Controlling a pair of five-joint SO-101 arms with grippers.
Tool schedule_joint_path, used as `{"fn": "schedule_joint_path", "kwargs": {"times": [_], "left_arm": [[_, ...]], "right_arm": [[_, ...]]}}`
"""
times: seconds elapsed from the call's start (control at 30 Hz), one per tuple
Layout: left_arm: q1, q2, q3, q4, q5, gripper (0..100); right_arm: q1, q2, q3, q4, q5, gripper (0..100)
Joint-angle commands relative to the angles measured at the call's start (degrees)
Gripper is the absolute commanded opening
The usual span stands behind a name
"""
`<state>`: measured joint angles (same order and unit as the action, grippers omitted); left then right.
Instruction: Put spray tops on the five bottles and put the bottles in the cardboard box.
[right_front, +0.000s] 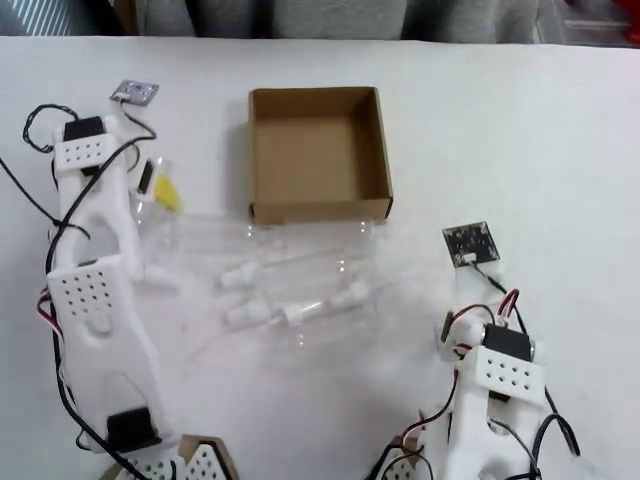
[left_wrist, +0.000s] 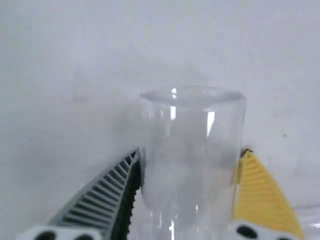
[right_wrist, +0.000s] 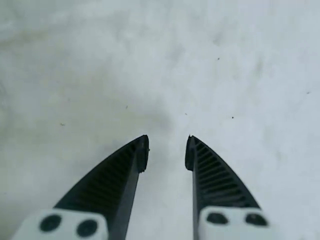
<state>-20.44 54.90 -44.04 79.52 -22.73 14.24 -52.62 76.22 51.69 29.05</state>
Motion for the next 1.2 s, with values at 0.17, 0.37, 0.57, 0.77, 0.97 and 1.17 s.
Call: {"fn": "schedule_joint_path", "kwargs": {"times": [0.17, 0.37, 0.57, 0.77, 0.97, 1.17], "left_arm": [[-2.95, -4.09, -8.18, 8.79, -24.88, 9], [-10.24, -7.43, -22.42, 15.56, -31.65, 10], [-18.59, -7.43, -27.16, 16.00, -23.21, 10], [-28.09, -7.25, -27.16, 20.75, 9.67, 10], [-37.58, -7.34, -22.59, 22.59, 48.79, 10], [-38.73, -7.25, -6.95, 20.22, 60.40, 28]], "right_arm": [[0.40, -0.48, -0.44, -0.92, 0.62, 10.4], [0.40, -0.48, -0.44, -0.92, 0.62, 10.4], [0.40, -0.48, -0.44, -0.92, 0.62, 10.4], [-2.07, -0.04, -0.35, -0.92, 0.62, 10.4], [-2.15, -0.04, -0.35, -0.92, 0.62, 10.4], [-2.07, -0.04, 0.00, -0.92, 0.62, 10.4]]}}
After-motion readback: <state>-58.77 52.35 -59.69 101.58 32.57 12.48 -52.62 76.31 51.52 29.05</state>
